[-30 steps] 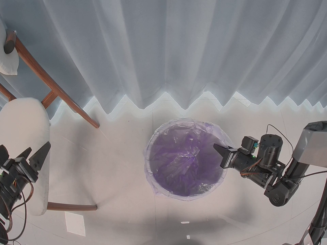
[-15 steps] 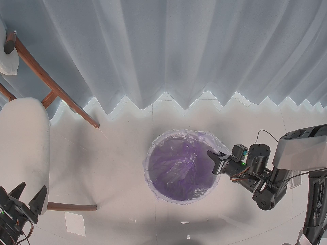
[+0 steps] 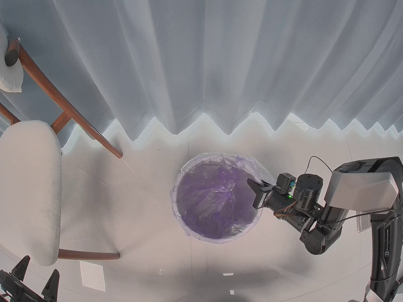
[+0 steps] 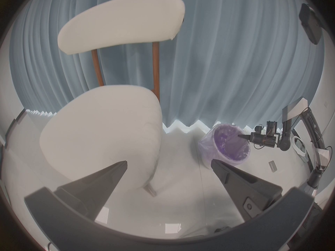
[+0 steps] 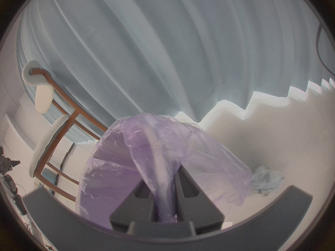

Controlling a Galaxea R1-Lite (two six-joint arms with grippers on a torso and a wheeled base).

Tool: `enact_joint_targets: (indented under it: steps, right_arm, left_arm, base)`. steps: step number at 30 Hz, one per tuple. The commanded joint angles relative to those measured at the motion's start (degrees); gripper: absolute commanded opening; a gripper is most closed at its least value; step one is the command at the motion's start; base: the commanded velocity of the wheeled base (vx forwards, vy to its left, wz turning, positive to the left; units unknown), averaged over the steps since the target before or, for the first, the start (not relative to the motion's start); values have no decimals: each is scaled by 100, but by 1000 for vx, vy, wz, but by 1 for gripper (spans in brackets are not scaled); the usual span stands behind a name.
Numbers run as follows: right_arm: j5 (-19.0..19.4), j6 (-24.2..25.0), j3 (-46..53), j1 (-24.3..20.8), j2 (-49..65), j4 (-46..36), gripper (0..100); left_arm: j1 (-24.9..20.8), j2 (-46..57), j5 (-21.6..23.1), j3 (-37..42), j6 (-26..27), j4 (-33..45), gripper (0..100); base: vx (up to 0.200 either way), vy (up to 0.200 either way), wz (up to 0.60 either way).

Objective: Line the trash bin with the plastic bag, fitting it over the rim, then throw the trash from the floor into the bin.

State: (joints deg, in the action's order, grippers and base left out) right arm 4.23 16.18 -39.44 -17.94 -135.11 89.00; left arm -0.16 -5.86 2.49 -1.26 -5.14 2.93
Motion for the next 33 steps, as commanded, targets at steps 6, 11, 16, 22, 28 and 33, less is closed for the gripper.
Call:
enact_joint_targets:
  steps: [6, 11, 16, 22, 28, 33]
  right_arm:
    - [8, 8, -222, -34, -156, 82, 0]
    - [16, 26, -240, -51, -200, 91, 0]
    - [16, 35, -301, -130, -253, 91, 0]
    - [16, 17, -556, -130, -429, 91, 0]
    - [-1, 70, -776, -209, -552, 91, 0]
    - [-28, 413, -776, -429, -640, 91, 0]
  left_arm:
    - [16, 586, -55, -41, 49, 6, 100]
    - [16, 586, -55, -50, 75, 15, 100]
    - [16, 586, -55, -59, 31, 15, 100]
    - [16, 586, -64, -59, 22, 15, 100]
    - [16, 586, -64, -50, 49, 15, 100]
    - [7, 586, -64, -50, 31, 15, 100]
  base:
    - [0, 0, 0]
    - [0, 0, 0]
    - [0, 0, 0]
    - [0, 0, 0]
    - [0, 0, 0]
    - [0, 0, 0]
